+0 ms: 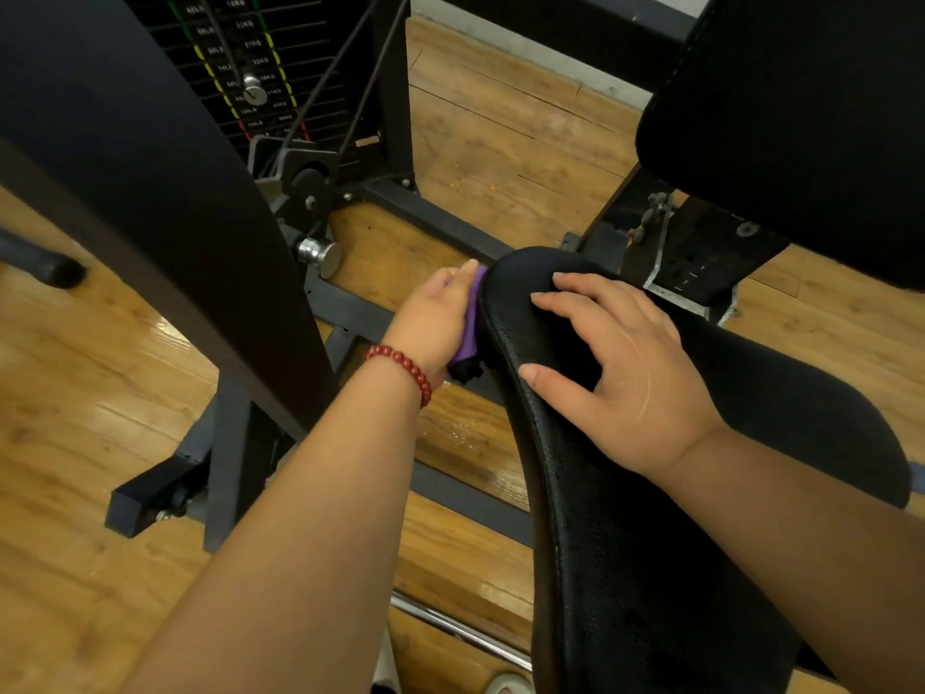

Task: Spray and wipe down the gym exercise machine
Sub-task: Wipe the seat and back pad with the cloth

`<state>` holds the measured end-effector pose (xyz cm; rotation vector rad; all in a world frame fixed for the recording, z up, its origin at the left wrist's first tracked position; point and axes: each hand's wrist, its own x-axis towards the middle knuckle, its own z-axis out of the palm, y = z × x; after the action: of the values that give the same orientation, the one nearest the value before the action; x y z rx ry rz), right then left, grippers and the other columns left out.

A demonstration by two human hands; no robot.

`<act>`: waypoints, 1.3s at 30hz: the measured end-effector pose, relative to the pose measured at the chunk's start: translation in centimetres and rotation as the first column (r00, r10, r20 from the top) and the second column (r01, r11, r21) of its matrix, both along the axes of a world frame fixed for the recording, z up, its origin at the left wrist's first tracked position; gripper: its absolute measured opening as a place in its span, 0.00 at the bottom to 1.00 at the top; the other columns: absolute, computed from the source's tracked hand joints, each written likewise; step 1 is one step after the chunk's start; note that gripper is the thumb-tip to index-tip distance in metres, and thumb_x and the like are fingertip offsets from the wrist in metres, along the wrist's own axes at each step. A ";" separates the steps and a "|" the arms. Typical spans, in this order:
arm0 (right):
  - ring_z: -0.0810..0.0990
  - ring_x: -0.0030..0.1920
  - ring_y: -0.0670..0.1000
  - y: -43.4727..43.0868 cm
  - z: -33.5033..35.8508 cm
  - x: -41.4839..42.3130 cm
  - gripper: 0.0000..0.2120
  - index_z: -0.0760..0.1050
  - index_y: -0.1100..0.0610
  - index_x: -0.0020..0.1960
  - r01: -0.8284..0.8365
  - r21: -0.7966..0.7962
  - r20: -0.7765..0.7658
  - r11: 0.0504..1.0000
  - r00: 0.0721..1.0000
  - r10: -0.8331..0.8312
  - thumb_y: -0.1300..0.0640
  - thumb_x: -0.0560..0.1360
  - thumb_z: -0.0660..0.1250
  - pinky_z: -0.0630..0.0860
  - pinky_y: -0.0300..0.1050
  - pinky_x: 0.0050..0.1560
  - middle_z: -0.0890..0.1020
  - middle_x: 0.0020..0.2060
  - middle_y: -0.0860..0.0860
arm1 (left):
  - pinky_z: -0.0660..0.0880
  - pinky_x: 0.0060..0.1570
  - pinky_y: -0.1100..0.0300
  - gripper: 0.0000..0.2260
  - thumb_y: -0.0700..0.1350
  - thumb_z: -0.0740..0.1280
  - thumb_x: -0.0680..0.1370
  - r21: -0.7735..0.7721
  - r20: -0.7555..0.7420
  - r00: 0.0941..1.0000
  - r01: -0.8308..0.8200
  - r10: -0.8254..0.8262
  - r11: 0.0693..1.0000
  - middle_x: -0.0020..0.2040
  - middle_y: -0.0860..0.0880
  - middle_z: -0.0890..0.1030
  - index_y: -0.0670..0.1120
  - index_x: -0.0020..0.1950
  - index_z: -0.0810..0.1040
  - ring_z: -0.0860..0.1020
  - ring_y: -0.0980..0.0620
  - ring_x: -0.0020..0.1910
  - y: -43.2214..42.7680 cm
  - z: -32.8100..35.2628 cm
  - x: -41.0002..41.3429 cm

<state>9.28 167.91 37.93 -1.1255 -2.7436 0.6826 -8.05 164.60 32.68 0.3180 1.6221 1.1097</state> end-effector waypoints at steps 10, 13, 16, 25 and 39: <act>0.60 0.73 0.48 0.0 -0.1 -0.1 0.31 0.67 0.46 0.72 0.006 0.031 0.027 1.000 1.000 -0.007 0.35 0.73 0.56 0.49 0.44 0.70 0.67 0.72 0.44 | 0.76 0.49 0.53 0.11 0.56 0.56 0.83 -0.002 -0.152 0.877 -0.461 0.456 0.887 0.45 0.50 0.78 0.53 0.47 0.71 0.77 0.52 0.45 -0.9 1.1 4.4; 0.61 0.73 0.48 0.0 0.0 -0.1 0.30 0.68 0.46 0.72 0.008 0.036 0.028 0.999 1.000 -0.009 0.35 0.73 0.56 0.49 0.44 0.70 0.67 0.72 0.44 | 0.76 0.48 0.56 0.10 0.56 0.56 0.83 0.039 -0.151 0.870 -0.470 0.470 0.882 0.45 0.52 0.78 0.54 0.45 0.70 0.77 0.57 0.44 -3.3 1.9 6.7; 0.61 0.73 0.48 -0.2 0.0 0.0 0.28 0.68 0.46 0.72 0.016 0.033 0.022 0.999 1.000 -0.017 0.37 0.75 0.60 0.50 0.44 0.70 0.67 0.72 0.45 | 0.74 0.41 0.61 0.10 0.55 0.55 0.83 0.069 -0.177 0.873 -0.451 0.455 0.890 0.43 0.54 0.77 0.53 0.47 0.70 0.76 0.59 0.40 -4.3 2.5 7.5; 0.63 0.73 0.51 -1.0 0.9 0.1 0.25 0.71 0.51 0.70 0.057 0.032 0.020 0.998 0.998 -0.057 0.42 0.77 0.63 0.58 0.52 0.74 0.70 0.71 0.49 | 0.69 0.35 0.68 0.09 0.54 0.55 0.84 0.020 -0.202 0.933 -0.301 0.298 0.954 0.42 0.55 0.76 0.52 0.49 0.70 0.75 0.60 0.39 -6.5 4.0 9.1; 0.58 0.76 0.50 -7.6 4.5 5.2 0.22 0.66 0.51 0.74 0.247 -0.077 0.138 0.966 0.962 -0.235 0.48 0.82 0.59 0.53 0.44 0.74 0.64 0.75 0.48 | 0.68 0.42 0.79 0.17 0.52 0.67 0.78 0.018 -0.563 0.788 0.313 -0.249 0.950 0.53 0.60 0.71 0.53 0.65 0.68 0.73 0.65 0.46 -13.3 9.4 8.4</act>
<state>14.50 160.31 42.43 -1.5441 -2.6322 0.7358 0.31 151.32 42.10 1.0060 1.9351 0.9187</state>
